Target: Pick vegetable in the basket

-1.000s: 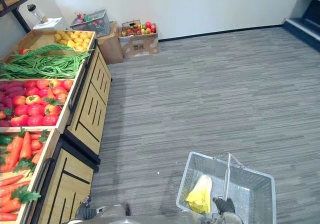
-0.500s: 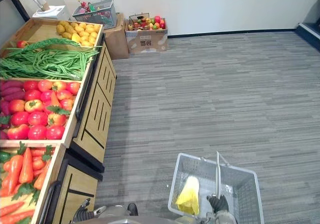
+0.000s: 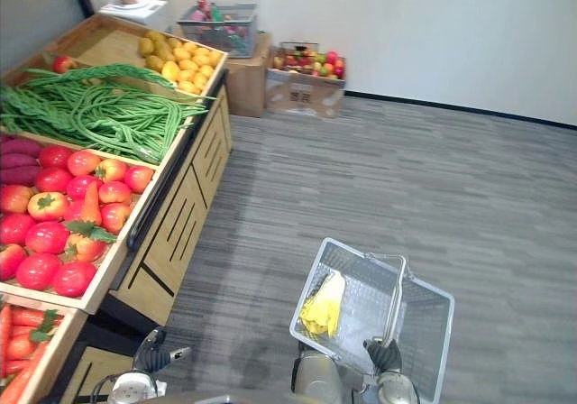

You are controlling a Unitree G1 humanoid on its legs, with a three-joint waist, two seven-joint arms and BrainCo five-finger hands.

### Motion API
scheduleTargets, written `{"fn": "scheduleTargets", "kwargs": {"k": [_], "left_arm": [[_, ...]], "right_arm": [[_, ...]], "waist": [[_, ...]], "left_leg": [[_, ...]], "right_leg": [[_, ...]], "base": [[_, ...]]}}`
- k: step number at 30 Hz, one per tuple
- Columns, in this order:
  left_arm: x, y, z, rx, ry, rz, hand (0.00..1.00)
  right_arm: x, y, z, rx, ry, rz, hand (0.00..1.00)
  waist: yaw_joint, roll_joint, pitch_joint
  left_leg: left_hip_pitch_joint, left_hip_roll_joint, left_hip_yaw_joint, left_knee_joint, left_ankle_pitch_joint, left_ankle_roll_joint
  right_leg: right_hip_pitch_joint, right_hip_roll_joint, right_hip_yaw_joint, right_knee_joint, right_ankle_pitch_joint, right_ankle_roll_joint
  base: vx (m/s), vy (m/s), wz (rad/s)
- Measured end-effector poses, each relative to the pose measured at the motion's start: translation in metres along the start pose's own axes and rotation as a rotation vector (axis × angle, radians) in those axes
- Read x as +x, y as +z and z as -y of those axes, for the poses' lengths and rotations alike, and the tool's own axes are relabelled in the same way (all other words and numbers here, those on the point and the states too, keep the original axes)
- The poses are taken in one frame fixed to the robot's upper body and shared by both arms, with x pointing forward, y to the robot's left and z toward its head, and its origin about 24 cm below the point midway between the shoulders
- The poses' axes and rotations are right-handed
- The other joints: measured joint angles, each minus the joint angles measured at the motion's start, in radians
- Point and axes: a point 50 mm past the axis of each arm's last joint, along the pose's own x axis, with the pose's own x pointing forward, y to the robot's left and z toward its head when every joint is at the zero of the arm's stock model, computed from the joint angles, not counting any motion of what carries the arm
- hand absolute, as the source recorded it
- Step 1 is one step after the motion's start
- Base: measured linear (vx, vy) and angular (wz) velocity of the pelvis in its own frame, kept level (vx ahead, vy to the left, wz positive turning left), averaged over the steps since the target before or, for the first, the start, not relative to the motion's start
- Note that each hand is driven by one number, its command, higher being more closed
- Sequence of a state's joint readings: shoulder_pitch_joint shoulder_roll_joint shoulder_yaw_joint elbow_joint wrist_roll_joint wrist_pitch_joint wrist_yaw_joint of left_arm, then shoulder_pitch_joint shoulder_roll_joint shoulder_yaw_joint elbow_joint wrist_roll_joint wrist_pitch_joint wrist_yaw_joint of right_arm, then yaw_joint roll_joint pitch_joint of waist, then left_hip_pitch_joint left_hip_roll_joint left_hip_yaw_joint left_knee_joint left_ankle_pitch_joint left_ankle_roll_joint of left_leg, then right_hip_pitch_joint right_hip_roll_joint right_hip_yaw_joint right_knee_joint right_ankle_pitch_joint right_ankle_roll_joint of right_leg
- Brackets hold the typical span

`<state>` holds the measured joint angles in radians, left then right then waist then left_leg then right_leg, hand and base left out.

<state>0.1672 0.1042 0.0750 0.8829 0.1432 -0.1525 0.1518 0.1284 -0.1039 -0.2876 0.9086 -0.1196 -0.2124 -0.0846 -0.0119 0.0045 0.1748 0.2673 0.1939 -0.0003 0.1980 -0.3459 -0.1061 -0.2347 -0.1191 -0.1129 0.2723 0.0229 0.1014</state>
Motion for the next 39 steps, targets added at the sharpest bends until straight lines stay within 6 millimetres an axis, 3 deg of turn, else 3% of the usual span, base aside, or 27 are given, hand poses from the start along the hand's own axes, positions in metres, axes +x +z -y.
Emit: {"fn": "scheduleTargets", "kwargs": {"k": [2,4,9,11,12,13,14,15,16,17,18,20,22,23,25,27,29,30,33,36,38,39], "left_arm": [[-0.004,-0.005,0.011,-0.066,-0.006,-0.024,0.00],[-0.006,-0.007,0.013,-0.105,0.007,-0.037,0.00],[-0.011,-0.029,0.004,-0.106,0.070,-0.133,0.00],[-0.015,-0.039,-0.001,-0.102,0.092,-0.170,0.00],[-0.018,-0.047,-0.007,-0.087,0.114,-0.195,0.00],[-0.020,-0.052,-0.010,-0.079,0.125,-0.211,0.00],[-0.021,-0.053,-0.011,-0.077,0.129,-0.216,0.00],[-0.023,-0.057,-0.011,-0.074,0.137,-0.227,0.00],[-0.026,-0.061,-0.011,-0.089,0.145,-0.245,0.00],[-0.026,-0.062,-0.014,-0.086,0.159,-0.252,0.00],[-0.026,-0.064,-0.024,-0.069,0.187,-0.263,0.00],[-0.021,-0.059,-0.028,-0.072,0.207,-0.260,0.00],[-0.017,-0.052,-0.030,-0.075,0.224,-0.240,0.00],[-0.017,-0.052,-0.029,-0.073,0.222,-0.241,0.00],[-0.023,-0.061,-0.027,-0.078,0.226,-0.277,0.00],[-0.031,-0.074,-0.025,-0.068,0.239,-0.332,0.00],[-0.037,-0.085,-0.017,-0.056,0.224,-0.389,0.00],[-0.039,-0.086,-0.014,-0.058,0.218,-0.396,0.00],[-0.039,-0.087,-0.012,-0.050,0.216,-0.408,0.00],[-0.037,-0.084,-0.011,-0.039,0.219,-0.401,0.00],[-0.035,-0.082,-0.010,-0.031,0.211,-0.393,0.00],[-0.034,-0.078,-0.009,-0.031,0.209,-0.375,0.00]], "right_arm": [[0.002,0.005,0.006,0.000,-0.018,0.015,1.00],[0.002,0.004,0.006,-0.003,-0.019,0.004,1.00],[0.002,-0.010,0.005,-0.033,-0.002,-0.085,1.00],[-0.001,-0.019,0.005,-0.037,0.003,-0.131,1.00],[-0.003,-0.025,0.004,-0.036,0.008,-0.159,1.00],[-0.005,-0.029,0.005,-0.038,0.007,-0.179,1.00],[-0.005,-0.031,0.006,-0.040,0.005,-0.186,1.00],[-0.007,-0.036,0.011,-0.046,-0.007,-0.205,1.00],[-0.008,-0.038,0.011,-0.048,-0.005,-0.209,1.00],[-0.008,-0.038,0.009,-0.047,0.002,-0.207,1.00],[-0.011,-0.041,0.003,-0.033,0.018,-0.210,1.00],[-0.017,-0.051,0.003,0.010,0.001,-0.245,1.00],[-0.022,-0.059,0.009,0.047,-0.040,-0.275,1.00],[-0.022,-0.060,0.011,0.056,-0.056,-0.279,1.00],[-0.019,-0.056,0.012,0.060,-0.069,-0.268,1.00],[-0.012,-0.042,0.000,0.074,-0.041,-0.230,1.00],[-0.009,-0.037,-0.007,0.081,-0.023,-0.213,1.00],[-0.009,-0.037,-0.008,0.081,-0.021,-0.213,1.00],[-0.006,-0.032,-0.008,0.090,-0.029,-0.199,1.00],[-0.007,-0.032,-0.007,0.095,-0.050,-0.205,1.00],[-0.002,-0.025,0.000,0.084,-0.068,-0.181,1.00],[0.002,-0.018,0.005,0.077,-0.080,-0.162,1.00]], "waist": [[0.012,0.027,-0.007],[0.017,0.029,-0.011],[0.030,0.030,-0.055],[0.037,0.008,-0.068],[0.045,-0.017,-0.075],[0.047,-0.029,-0.077],[0.045,-0.030,-0.077],[0.044,-0.035,-0.076],[0.044,-0.024,-0.081],[0.041,-0.035,-0.080],[0.039,-0.068,-0.077],[0.028,-0.093,-0.076],[-0.002,-0.090,-0.067],[-0.004,-0.082,-0.065],[0.007,-0.061,-0.063],[0.026,-0.056,-0.061],[0.041,-0.047,-0.054],[0.040,-0.043,-0.051],[0.038,-0.034,-0.029],[0.028,-0.030,-0.004],[0.021,-0.021,-0.001],[0.020,-0.012,0.005]], "left_leg": [[0.000,0.007,-0.052,0.020,0.026,-0.005],[0.000,0.015,-0.071,0.021,0.042,-0.007],[-0.067,0.039,-0.124,0.107,0.140,-0.031],[-0.106,0.035,-0.125,0.170,0.197,-0.061],[-0.142,0.024,-0.120,0.220,0.183,-0.075],[-0.171,-0.002,-0.089,0.188,0.104,-0.080],[-0.188,-0.019,-0.057,0.139,0.116,-0.074],[-0.217,-0.031,0.048,0.140,0.154,-0.042],[-0.231,-0.033,0.081,0.165,0.171,-0.017],[-0.246,-0.028,0.101,0.183,0.176,-0.010],[-0.276,-0.029,0.169,0.196,0.187,0.007],[-0.285,-0.013,0.356,0.166,0.217,0.053],[-0.274,-0.020,0.583,0.115,0.247,0.097],[-0.265,-0.028,0.610,0.100,0.250,0.100],[-0.246,-0.056,0.630,0.041,0.253,0.105],[-0.221,-0.103,0.618,-0.071,0.298,0.114],[-0.178,-0.145,0.613,-0.226,0.383,0.116],[-0.166,-0.148,0.609,-0.256,0.395,0.111],[-0.145,-0.149,0.564,-0.302,0.402,0.111],[-0.148,-0.161,0.531,-0.302,0.373,0.111],[-0.160,-0.170,0.506,-0.302,0.366,0.120],[-0.160,-0.167,0.489,-0.302,0.365,0.120]], "right_leg": [[-0.019,-0.020,-0.038,0.146,-0.122,-0.006],[-0.015,-0.041,-0.076,0.203,-0.172,-0.004],[0.079,-0.050,-0.174,0.149,-0.198,-0.015],[0.138,-0.057,-0.203,0.097,-0.195,-0.015],[0.178,-0.082,-0.220,0.066,-0.193,-0.016],[0.214,-0.103,-0.230,0.055,-0.193,-0.015],[0.227,-0.114,-0.243,0.061,-0.192,-0.015],[0.245,-0.128,-0.273,0.093,-0.193,-0.014],[0.248,-0.141,-0.281,0.119,-0.195,-0.015],[0.276,-0.126,-0.284,0.058,-0.216,0.001],[0.346,-0.121,-0.345,-0.046,-0.204,0.007],[0.405,-0.155,-0.490,-0.066,-0.190,0.026],[0.485,-0.181,-0.658,-0.052,-0.175,0.020],[0.502,-0.185,-0.682,-0.045,-0.175,0.019],[0.529,-0.193,-0.712,-0.033,-0.174,0.020],[0.527,-0.192,-0.715,-0.045,-0.161,0.042],[0.516,-0.186,-0.714,-0.048,-0.143,0.041],[0.516,-0.181,-0.713,-0.045,-0.139,0.042],[0.511,-0.185,-0.699,0.014,-0.137,0.045],[0.466,-0.245,-0.666,0.180,-0.136,0.043],[0.404,-0.294,-0.625,0.314,-0.095,-0.019],[0.340,-0.320,-0.573,0.411,-0.024,-0.090]], "base": [[0.31,-0.247,0.55],[0.29,-0.205,0.60],[0.26,-0.130,0.58],[0.26,-0.052,0.72],[0.22,0.033,0.94],[0.20,0.060,1.05],[0.17,0.071,1.24],[0.13,0.063,1.23],[0.10,0.056,1.24],[0.02,-0.001,1.31],[0.03,-0.015,1.61],[0.06,0.030,2.04],[0.06,0.088,2.35],[0.07,0.104,1.70],[0.03,0.109,0.96],[0.01,0.077,0.38],[-0.04,0.014,0.18],[-0.04,-0.022,0.14],[-0.03,-0.030,0.20],[-0.02,0.037,0.30],[-0.01,0.103,0.38],[0.08,0.121,0.43]]}}
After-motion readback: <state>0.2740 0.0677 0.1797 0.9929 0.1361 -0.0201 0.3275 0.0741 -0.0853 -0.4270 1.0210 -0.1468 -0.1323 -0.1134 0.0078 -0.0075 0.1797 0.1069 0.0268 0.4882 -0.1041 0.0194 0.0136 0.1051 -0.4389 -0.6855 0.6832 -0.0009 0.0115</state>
